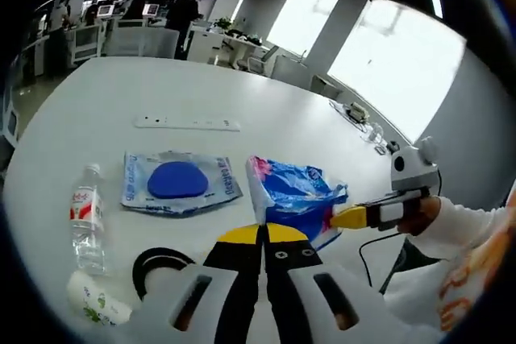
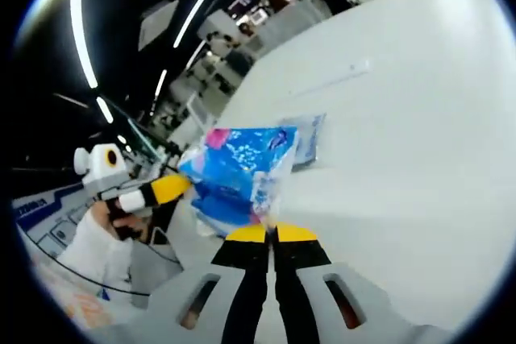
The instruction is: Arrange the tabletop items into an orderly group along one side of the table until the central work area is clear of visible clutter.
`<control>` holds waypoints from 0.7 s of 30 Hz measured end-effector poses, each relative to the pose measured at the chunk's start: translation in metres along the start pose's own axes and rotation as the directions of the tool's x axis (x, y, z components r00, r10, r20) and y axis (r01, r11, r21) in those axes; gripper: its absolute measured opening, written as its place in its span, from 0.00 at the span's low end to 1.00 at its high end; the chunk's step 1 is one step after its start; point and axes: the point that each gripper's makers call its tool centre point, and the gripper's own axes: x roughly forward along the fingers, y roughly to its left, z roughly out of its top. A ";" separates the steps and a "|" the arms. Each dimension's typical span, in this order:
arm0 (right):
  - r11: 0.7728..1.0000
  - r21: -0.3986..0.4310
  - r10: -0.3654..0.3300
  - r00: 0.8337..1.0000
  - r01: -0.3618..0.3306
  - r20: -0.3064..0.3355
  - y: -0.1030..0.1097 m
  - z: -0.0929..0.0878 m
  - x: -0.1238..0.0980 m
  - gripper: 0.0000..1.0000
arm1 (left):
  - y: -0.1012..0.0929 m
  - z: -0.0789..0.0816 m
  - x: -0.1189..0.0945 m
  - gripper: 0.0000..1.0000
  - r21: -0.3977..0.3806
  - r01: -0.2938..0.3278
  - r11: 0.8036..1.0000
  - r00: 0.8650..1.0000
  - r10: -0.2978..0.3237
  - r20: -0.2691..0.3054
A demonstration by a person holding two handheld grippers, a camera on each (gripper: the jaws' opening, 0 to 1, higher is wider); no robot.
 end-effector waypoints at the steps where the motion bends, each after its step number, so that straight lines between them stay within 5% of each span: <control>1: 1.000 0.003 -0.002 1.000 0.002 0.004 -0.002 0.001 -0.004 0.00 | -0.003 0.002 0.002 0.00 0.009 0.005 1.000 1.000 -0.005 0.002; 11: 0.999 0.010 -0.035 0.999 0.034 0.032 -0.015 0.016 -0.026 0.00 | -0.025 0.012 0.019 0.00 0.035 0.053 0.998 0.999 -0.053 0.005; 21: 0.999 -0.019 -0.042 0.999 0.042 0.006 -0.021 0.024 -0.020 0.00 | -0.015 0.015 0.033 0.00 0.013 0.017 1.000 1.000 -0.017 -0.004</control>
